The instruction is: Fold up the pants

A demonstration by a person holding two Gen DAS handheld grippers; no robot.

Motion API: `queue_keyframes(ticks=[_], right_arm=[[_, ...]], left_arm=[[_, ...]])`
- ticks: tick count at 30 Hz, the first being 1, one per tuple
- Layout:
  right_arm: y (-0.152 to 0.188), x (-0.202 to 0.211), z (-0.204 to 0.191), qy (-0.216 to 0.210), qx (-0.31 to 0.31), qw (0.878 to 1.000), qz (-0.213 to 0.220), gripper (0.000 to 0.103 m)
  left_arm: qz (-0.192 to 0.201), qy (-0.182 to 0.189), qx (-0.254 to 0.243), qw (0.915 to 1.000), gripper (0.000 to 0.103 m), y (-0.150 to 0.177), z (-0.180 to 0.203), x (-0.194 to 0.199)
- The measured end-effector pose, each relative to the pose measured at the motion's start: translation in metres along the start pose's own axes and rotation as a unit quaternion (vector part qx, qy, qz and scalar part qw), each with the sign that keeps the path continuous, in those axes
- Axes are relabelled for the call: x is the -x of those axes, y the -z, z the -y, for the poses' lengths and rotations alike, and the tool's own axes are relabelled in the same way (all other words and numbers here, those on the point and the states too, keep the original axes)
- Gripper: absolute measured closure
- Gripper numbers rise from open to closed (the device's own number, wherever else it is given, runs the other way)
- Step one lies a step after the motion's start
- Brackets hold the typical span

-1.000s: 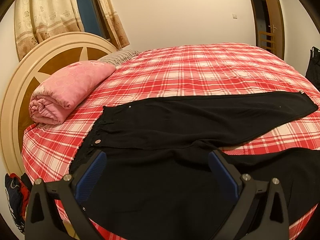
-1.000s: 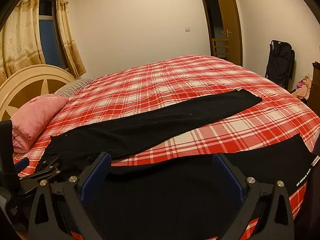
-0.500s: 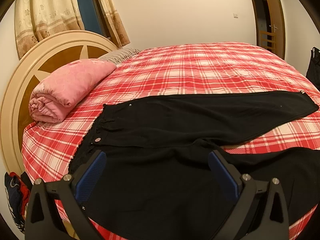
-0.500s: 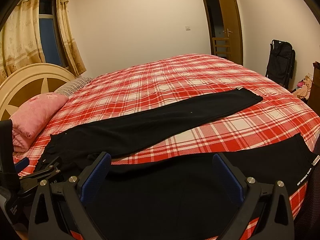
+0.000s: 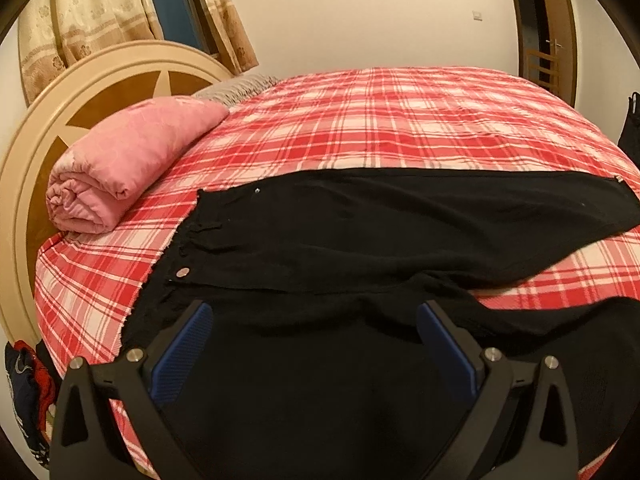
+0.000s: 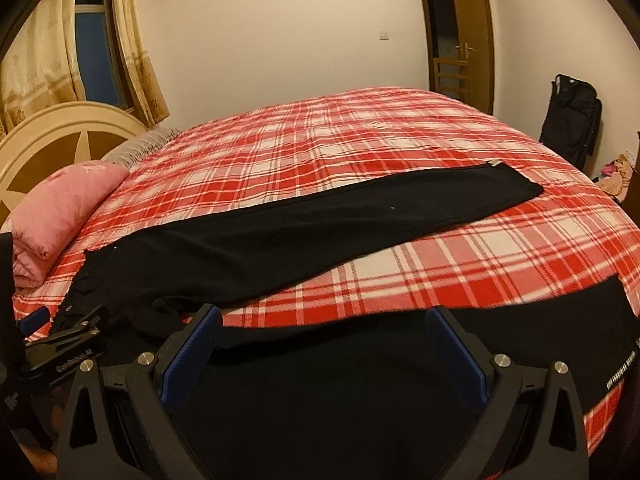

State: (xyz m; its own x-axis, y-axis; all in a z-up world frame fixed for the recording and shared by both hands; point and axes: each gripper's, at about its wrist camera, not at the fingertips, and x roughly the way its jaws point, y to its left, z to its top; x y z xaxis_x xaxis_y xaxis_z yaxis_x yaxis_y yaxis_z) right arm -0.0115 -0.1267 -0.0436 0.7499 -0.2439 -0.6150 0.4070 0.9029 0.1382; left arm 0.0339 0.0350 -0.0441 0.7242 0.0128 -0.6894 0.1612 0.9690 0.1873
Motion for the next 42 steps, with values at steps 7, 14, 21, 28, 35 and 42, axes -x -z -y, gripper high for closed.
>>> queue_keyframes(ticks=[7,14,21,28,35,42], right_arm=[[-0.062,-0.066,-0.021,-0.059,0.067,0.996,-0.029,0.001],[-0.107,-0.194,-0.062,-0.113,0.153,0.974,-0.12,0.006],[-0.108,-0.273,-0.087,-0.106,0.238,0.951,-0.168,0.016],[-0.108,-0.294,-0.082,-0.146,0.249,0.939,-0.187,0.024],[-0.106,-0.268,-0.097,-0.139,0.309,0.924,-0.177,0.099],[-0.098,-0.165,-0.077,-0.174,0.307,0.931,-0.092,0.103]], left_arm=[[-0.03,0.01,0.03,0.9991,0.0,-0.036,-0.038,-0.043],[-0.044,-0.035,0.048,0.9972,0.0,-0.066,-0.065,-0.089],[-0.094,-0.04,0.075,0.992,0.0,-0.076,-0.079,-0.147],[-0.115,-0.043,0.082,0.9891,0.0,-0.072,-0.077,-0.176],[-0.113,-0.03,0.096,0.9885,0.0,-0.074,-0.084,-0.172],[-0.087,-0.017,0.128,0.9877,0.0,-0.071,-0.121,-0.135]])
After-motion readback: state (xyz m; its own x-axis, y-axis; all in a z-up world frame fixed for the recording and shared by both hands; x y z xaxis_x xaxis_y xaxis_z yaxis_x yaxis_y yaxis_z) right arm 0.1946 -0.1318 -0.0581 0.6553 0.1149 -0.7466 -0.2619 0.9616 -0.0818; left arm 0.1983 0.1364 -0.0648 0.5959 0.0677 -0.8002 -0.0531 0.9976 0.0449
